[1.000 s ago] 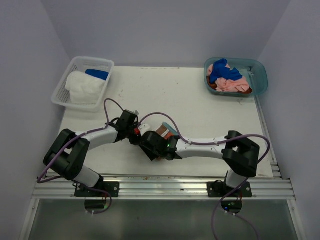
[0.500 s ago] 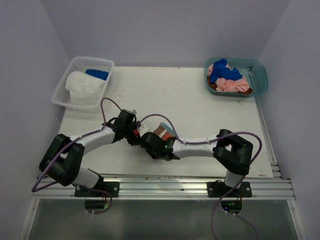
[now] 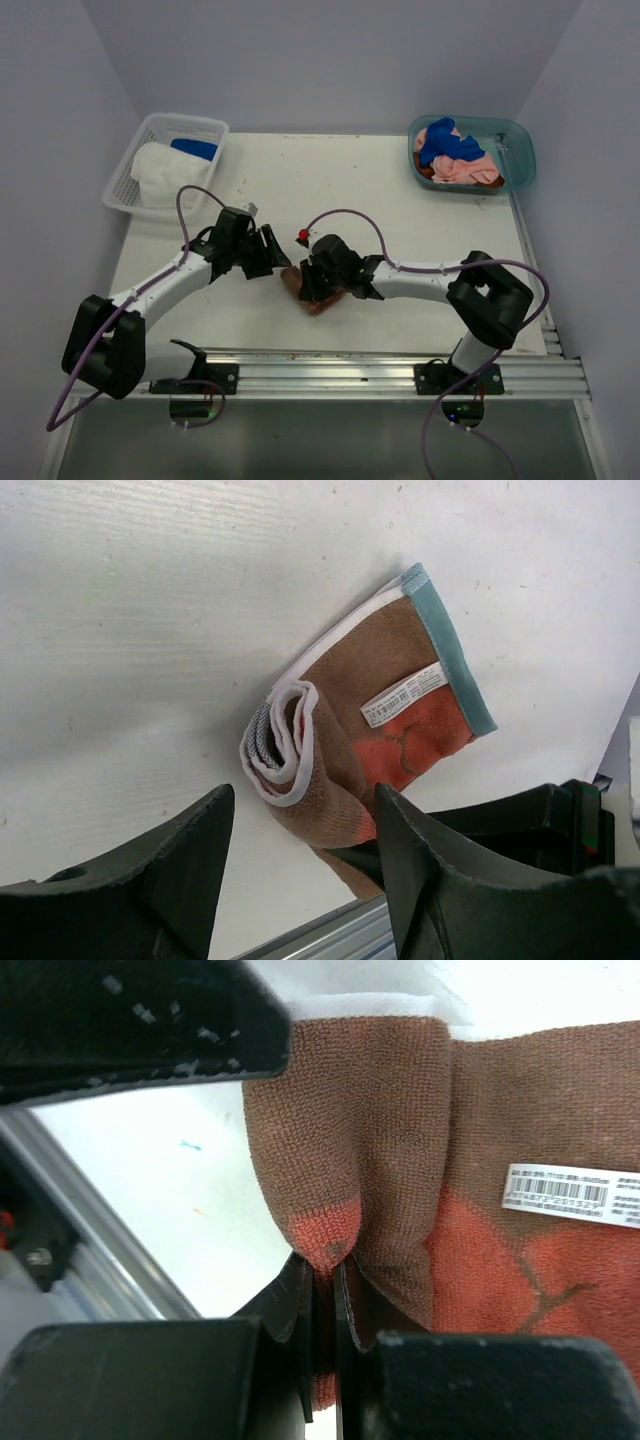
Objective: Roll the towels
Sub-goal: Roll the towel
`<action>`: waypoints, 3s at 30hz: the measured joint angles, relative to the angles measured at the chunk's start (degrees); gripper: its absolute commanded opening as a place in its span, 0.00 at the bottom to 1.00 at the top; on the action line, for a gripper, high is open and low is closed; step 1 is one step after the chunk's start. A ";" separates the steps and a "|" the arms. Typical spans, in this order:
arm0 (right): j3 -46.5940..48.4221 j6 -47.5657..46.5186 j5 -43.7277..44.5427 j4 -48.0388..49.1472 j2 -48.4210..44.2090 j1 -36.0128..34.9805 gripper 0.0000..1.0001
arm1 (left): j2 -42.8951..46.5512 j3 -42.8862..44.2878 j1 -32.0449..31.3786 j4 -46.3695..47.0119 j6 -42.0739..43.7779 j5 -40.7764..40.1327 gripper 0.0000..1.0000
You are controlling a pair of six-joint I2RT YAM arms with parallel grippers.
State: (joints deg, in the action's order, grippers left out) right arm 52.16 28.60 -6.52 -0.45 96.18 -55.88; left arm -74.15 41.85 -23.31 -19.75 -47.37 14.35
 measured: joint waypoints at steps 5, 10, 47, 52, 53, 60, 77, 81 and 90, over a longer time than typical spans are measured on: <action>-0.33 5.14 -7.72 2.21 0.02 3.21 0.00 | 2.58 -0.48 0.04 0.24 0.00 1.11 0.54; -1.64 9.55 -14.27 5.68 0.63 6.27 0.00 | 4.90 -2.58 0.04 2.71 -0.02 3.69 0.48; -4.83 21.64 -28.04 18.43 9.27 11.39 0.00 | 7.63 -6.01 -0.24 9.88 2.67 8.63 0.39; -4.85 22.40 -28.92 19.21 9.57 11.72 0.00 | 5.29 -7.19 -0.83 9.81 3.58 10.25 0.38; -4.87 22.45 -29.00 19.28 9.57 11.80 0.00 | 4.70 -7.19 -0.94 9.79 3.67 10.40 0.37; -5.31 22.93 -29.14 19.91 9.60 12.07 0.00 | 2.60 -7.21 -1.49 9.79 4.63 10.64 0.37; -5.55 22.58 -28.94 20.35 9.99 12.33 0.00 | -6.75 -7.19 -1.88 16.65 4.35 10.80 0.33; -5.55 20.76 -27.45 17.22 8.41 12.48 0.20 | -9.55 -6.67 -1.90 17.73 3.34 11.17 0.31; -4.63 11.58 -16.65 -1.46 -4.52 11.34 0.55 | -13.40 -5.07 -1.99 18.03 2.95 12.85 0.31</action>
State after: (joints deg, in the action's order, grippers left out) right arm 47.53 40.18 -23.18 -1.91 91.66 -44.53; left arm -87.55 36.77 -25.30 -1.72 -44.42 27.20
